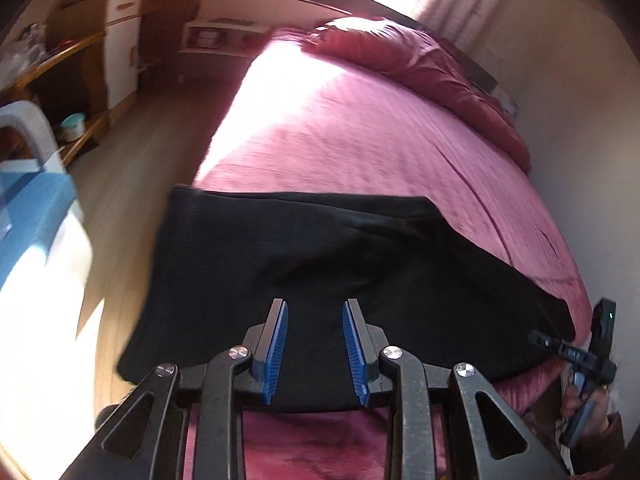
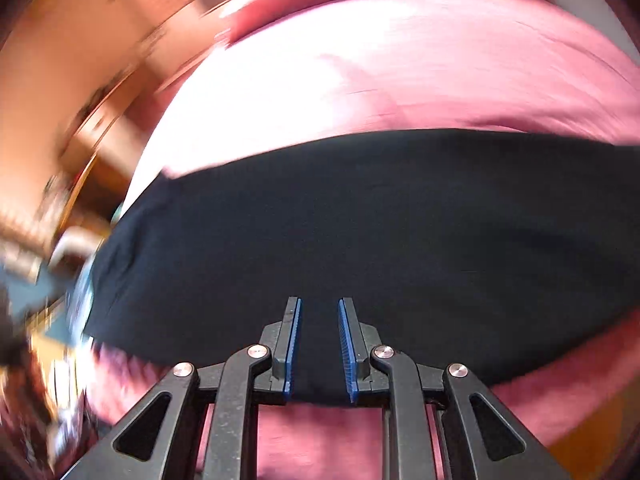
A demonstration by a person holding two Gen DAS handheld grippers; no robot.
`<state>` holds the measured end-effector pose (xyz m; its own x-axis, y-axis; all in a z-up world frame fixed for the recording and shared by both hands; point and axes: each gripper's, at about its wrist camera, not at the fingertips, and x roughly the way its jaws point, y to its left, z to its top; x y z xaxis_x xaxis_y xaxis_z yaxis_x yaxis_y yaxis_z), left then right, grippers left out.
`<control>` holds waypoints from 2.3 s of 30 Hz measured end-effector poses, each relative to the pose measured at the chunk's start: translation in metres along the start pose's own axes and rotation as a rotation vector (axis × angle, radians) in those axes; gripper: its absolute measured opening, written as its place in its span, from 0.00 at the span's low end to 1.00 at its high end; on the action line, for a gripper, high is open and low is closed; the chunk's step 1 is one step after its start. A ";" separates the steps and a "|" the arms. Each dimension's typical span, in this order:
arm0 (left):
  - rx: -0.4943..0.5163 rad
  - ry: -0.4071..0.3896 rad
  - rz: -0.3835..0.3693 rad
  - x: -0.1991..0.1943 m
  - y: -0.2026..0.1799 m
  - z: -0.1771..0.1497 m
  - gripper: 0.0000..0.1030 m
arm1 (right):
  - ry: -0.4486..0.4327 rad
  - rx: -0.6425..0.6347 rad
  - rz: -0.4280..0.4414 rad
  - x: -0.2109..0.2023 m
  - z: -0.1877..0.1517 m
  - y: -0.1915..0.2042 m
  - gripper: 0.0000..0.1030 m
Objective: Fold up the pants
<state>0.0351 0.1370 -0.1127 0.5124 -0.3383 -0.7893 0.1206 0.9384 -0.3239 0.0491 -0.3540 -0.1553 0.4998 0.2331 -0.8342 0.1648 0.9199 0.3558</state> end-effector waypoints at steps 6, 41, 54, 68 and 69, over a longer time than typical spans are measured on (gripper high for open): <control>0.226 0.241 -0.038 0.082 -0.079 -0.032 0.28 | -0.039 0.230 -0.084 -0.018 -0.006 -0.097 0.11; 0.384 0.216 0.067 0.211 -0.241 0.016 0.29 | -0.283 0.770 -0.228 -0.100 -0.015 -0.290 0.12; 0.436 0.080 0.029 0.177 -0.255 0.003 0.30 | -0.304 0.591 -0.251 -0.133 -0.018 -0.227 0.27; 0.403 0.079 0.014 0.201 -0.252 0.022 0.30 | -0.073 0.029 -0.045 -0.022 0.050 -0.050 0.27; 0.394 0.088 0.025 0.206 -0.250 0.024 0.30 | -0.055 0.010 -0.084 -0.009 0.056 -0.045 0.27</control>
<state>0.1307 -0.1655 -0.1822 0.4468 -0.3035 -0.8416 0.4340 0.8961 -0.0928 0.0845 -0.4150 -0.1403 0.5295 0.1376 -0.8371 0.2165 0.9322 0.2902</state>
